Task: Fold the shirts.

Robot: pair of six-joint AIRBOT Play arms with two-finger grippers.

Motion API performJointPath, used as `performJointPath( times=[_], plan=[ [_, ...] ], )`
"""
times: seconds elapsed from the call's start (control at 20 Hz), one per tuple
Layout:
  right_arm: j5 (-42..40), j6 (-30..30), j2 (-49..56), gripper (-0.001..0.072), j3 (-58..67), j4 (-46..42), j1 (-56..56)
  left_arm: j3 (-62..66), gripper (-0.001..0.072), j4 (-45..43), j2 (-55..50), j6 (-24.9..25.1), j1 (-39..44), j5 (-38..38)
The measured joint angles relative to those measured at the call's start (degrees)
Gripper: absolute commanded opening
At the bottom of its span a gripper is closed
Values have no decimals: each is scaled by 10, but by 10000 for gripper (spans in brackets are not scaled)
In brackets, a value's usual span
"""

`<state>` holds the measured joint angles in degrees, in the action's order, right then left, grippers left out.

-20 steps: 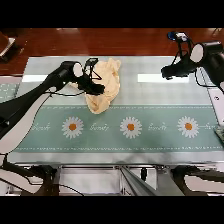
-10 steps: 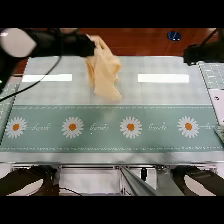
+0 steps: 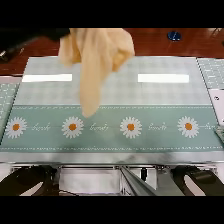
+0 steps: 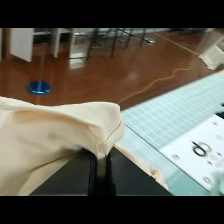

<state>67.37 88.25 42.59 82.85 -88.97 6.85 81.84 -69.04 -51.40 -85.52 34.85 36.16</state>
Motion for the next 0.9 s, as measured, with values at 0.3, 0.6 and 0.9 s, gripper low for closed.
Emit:
performJointPath(
  times=[0.3, 0.6, 0.9],
  plan=[
    [33, -2, -19, 412, -35, 2, 0, -205, 20, -56, 49, -133, 106, -59],
    [17, 21, -18, 412, -183, 33, 0, -414, 33, -63, 49, -237, 130, -68],
    [-61, 26, 25, 412, -321, 127, -2, -504, 508, -7, 31, -258, 121, -17]
  ],
)
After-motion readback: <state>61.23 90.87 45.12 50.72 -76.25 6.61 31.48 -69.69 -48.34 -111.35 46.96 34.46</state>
